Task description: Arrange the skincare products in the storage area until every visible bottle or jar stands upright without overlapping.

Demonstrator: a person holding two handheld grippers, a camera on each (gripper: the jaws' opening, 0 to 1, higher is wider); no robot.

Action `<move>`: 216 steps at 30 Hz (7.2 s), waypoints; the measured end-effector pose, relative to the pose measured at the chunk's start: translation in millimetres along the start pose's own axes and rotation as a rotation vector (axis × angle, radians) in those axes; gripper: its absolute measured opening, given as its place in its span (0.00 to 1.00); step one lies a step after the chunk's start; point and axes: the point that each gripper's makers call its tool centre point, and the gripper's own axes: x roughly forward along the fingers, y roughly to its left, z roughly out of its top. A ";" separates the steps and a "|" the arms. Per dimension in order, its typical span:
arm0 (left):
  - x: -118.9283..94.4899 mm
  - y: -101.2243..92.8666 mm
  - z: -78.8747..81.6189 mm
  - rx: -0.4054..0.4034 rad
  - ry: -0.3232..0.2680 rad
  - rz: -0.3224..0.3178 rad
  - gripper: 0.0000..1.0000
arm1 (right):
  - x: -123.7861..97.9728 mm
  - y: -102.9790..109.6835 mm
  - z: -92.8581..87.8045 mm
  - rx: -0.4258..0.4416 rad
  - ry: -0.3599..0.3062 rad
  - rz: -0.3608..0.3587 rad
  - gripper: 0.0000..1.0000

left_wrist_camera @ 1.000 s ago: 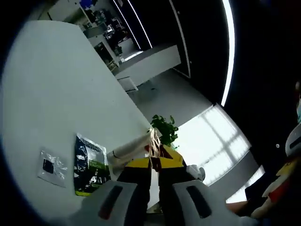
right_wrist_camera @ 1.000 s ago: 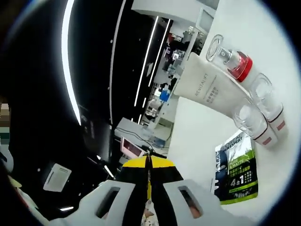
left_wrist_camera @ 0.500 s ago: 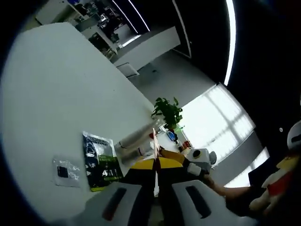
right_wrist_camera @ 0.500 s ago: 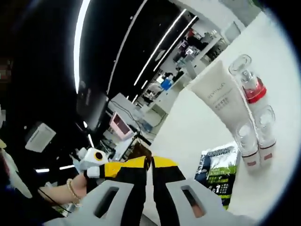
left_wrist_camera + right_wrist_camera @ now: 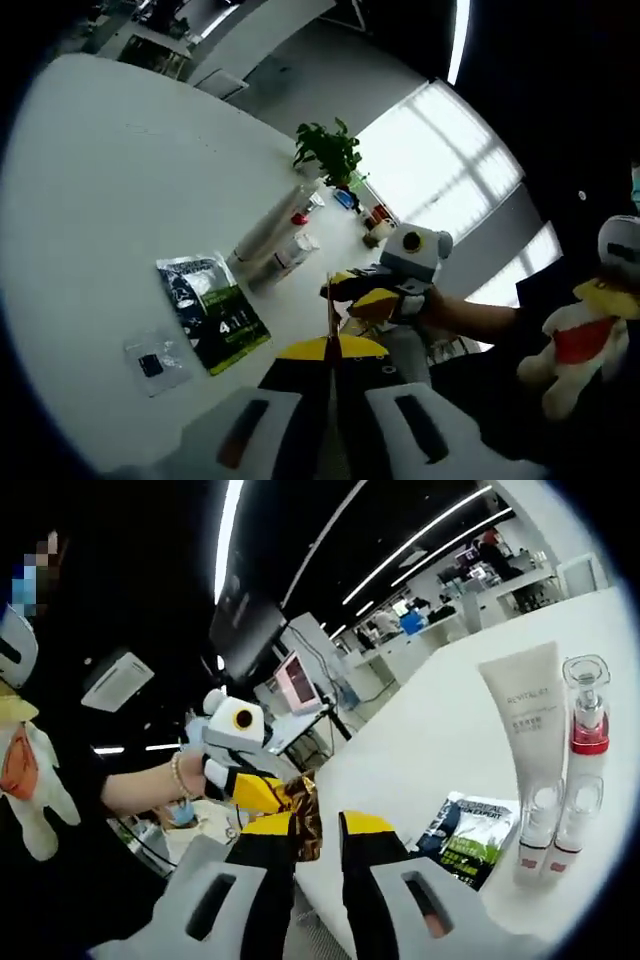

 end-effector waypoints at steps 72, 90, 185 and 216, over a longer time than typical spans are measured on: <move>-9.0 28.0 -14.9 -0.184 -0.319 0.124 0.01 | 19.9 -6.3 12.1 0.203 -0.076 -0.042 0.01; -22.8 46.0 -33.4 -0.363 -0.396 0.312 0.00 | 43.2 -23.8 -12.6 -0.154 0.137 -0.254 0.01; -5.3 226.4 -13.9 -0.388 -0.285 0.538 0.00 | 142.5 -176.2 -54.5 -0.517 0.419 -0.499 0.01; 25.0 226.6 15.9 0.568 0.110 0.661 0.24 | 142.7 -182.5 -53.8 -0.494 0.411 -0.512 0.03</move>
